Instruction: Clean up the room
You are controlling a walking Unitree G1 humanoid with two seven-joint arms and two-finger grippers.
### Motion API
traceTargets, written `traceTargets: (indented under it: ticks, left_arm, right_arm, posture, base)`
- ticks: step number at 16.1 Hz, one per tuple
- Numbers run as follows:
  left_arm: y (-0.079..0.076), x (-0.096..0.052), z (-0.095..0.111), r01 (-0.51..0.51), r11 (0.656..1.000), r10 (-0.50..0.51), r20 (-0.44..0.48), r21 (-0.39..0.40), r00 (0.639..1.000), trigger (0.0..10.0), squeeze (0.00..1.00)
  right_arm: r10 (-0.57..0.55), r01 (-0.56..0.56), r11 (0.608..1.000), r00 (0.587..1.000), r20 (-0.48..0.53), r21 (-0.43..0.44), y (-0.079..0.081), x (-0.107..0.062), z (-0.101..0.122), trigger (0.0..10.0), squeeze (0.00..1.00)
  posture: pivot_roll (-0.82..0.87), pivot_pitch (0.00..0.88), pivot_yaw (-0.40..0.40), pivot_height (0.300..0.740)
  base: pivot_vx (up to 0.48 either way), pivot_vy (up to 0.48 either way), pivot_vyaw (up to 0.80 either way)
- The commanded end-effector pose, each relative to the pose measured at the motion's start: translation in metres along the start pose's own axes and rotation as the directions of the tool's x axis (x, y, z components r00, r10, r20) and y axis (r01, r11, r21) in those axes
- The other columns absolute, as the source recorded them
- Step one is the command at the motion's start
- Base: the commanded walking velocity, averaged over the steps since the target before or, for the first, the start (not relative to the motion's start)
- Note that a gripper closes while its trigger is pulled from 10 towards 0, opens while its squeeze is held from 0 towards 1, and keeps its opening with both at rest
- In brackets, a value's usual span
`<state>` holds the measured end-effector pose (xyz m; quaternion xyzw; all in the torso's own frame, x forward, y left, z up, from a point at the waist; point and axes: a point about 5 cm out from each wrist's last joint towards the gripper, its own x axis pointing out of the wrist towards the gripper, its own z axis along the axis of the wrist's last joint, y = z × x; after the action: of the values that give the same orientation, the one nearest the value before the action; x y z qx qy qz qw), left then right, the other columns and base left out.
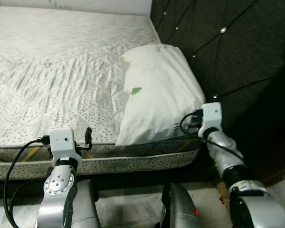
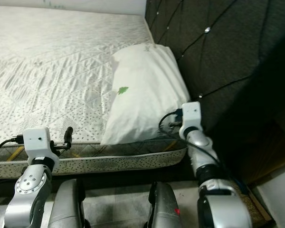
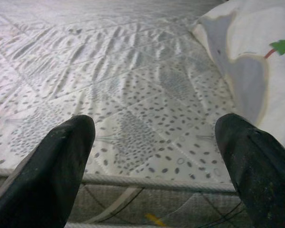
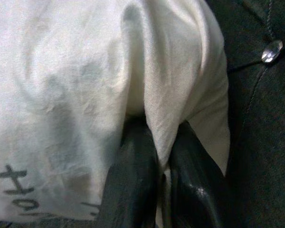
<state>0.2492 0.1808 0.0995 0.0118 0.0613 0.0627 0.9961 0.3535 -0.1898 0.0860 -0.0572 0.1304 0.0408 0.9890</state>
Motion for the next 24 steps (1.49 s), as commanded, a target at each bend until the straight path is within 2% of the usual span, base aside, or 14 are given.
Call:
traceTargets:
  ticks: [1, 3, 4, 7, 8, 10, 12, 15, 16, 17, 18, 20, 24]
  left_arm:
    - [-0.004, 0.002, -0.003, 0.020, 1.000, -0.020, -0.010, 0.007, 1.000, 10.0, 0.00]
    - [-0.004, 0.002, -0.002, 0.023, 1.000, -0.023, -0.006, 0.007, 1.000, 10.0, 0.00]
    - [-0.003, 0.002, -0.002, 0.020, 1.000, -0.020, -0.006, 0.005, 1.000, 10.0, 0.00]
    - [-0.002, 0.002, -0.002, 0.012, 1.000, -0.012, -0.006, 0.004, 1.000, 10.0, 0.00]
    - [-0.002, 0.001, -0.003, 0.010, 1.000, -0.010, -0.006, 0.004, 1.000, 10.0, 0.00]
    - [-0.001, 0.000, -0.003, 0.008, 1.000, -0.008, -0.008, 0.008, 1.000, 10.0, 0.00]
    - [0.000, 0.001, -0.002, 0.010, 1.000, -0.010, -0.006, 0.014, 1.000, 10.0, 0.00]
    - [0.000, 0.002, -0.001, 0.013, 1.000, -0.013, -0.005, 0.021, 1.000, 10.0, 0.00]
    - [0.000, 0.002, -0.001, 0.014, 1.000, -0.014, -0.005, 0.023, 1.000, 10.0, 0.00]
    - [0.000, 0.002, -0.001, 0.016, 1.000, -0.016, -0.006, 0.024, 1.000, 10.0, 0.00]
    - [0.000, 0.002, -0.001, 0.018, 1.000, -0.017, -0.006, 0.025, 1.000, 10.0, 0.00]
    - [0.000, 0.001, -0.001, 0.018, 0.999, -0.018, -0.007, 0.026, 1.000, 10.0, 0.00]
    - [0.001, 0.001, -0.001, 0.020, 0.999, -0.020, -0.009, 0.029, 1.000, 10.0, 0.00]
  right_arm:
    - [-0.020, 0.020, 1.000, 1.000, -0.002, -0.018, -0.006, 0.005, 0.010, 0.0, 0.00]
    - [-0.141, 0.141, 0.988, 0.990, 0.004, -0.057, -0.040, 0.008, 0.032, 0.0, 0.00]
    - [-0.180, 0.180, 0.983, 0.984, 0.001, -0.047, -0.051, 0.007, 0.037, 0.0, 0.00]
    - [-0.307, 0.307, 0.951, 0.952, 0.007, -0.039, -0.088, -0.002, 0.051, 0.0, 0.00]
    - [-0.374, 0.375, 0.925, 0.927, 0.027, -0.055, -0.108, -0.007, 0.062, 0.0, 0.00]
    - [-0.401, 0.403, 0.914, 0.915, 0.045, -0.053, -0.120, -0.011, 0.069, 0.0, 0.00]
    - [-0.405, 0.407, 0.912, 0.913, 0.051, -0.042, -0.124, -0.013, 0.070, 0.0, 0.00]
    - [-0.386, 0.388, 0.921, 0.921, 0.049, -0.043, -0.120, -0.011, 0.068, 0.0, 0.00]
    - [-0.353, 0.355, 0.934, 0.935, 0.034, -0.047, -0.113, -0.008, 0.062, 9.1, 0.00]
    - [-0.313, 0.313, 0.949, 0.950, 0.008, -0.045, -0.101, -0.005, 0.052, 10.0, 0.90]
    - [-0.272, 0.271, 0.962, 0.962, -0.020, -0.035, -0.088, -0.003, 0.039, 10.0, 1.00]
    - [-0.243, 0.241, 0.970, 0.969, -0.050, -0.041, -0.072, -0.001, 0.023, 10.0, 1.00]
    - [-0.191, 0.189, 0.981, 0.979, -0.077, -0.038, -0.055, -0.002, 0.005, 10.0, 1.00]
  posture:
    - [0.01, 0.000, -0.084, 0.564]
    - [0.01, 0.000, -0.087, 0.564]
    - [0.01, 0.000, -0.089, 0.564]
    - [0.01, 0.000, -0.089, 0.564]
    - [0.01, 0.000, -0.092, 0.564]
    - [0.01, 0.000, -0.086, 0.564]
    - [0.01, 0.000, -0.080, 0.564]
    - [0.01, 0.000, -0.076, 0.564]
    - [0.01, 0.000, -0.077, 0.564]
    - [0.02, 0.000, -0.075, 0.564]
    - [0.02, 0.000, -0.074, 0.564]
    - [0.02, 0.000, -0.072, 0.564]
    - [0.02, 0.000, -0.068, 0.564]
  base:
    - [0.000, 0.000, 0.00]
    - [0.000, 0.000, 0.00]
    - [0.000, 0.000, 0.00]
    - [0.000, 0.000, 0.00]
    - [0.000, 0.000, 0.00]
    - [0.000, 0.000, 0.00]
    - [0.000, 0.000, 0.00]
    - [0.000, 0.000, 0.00]
    - [0.000, 0.000, 0.00]
    - [0.000, 0.000, 0.00]
    - [0.000, 0.000, 0.00]
    - [0.000, 0.000, 0.00]
    - [0.000, 0.000, 0.00]
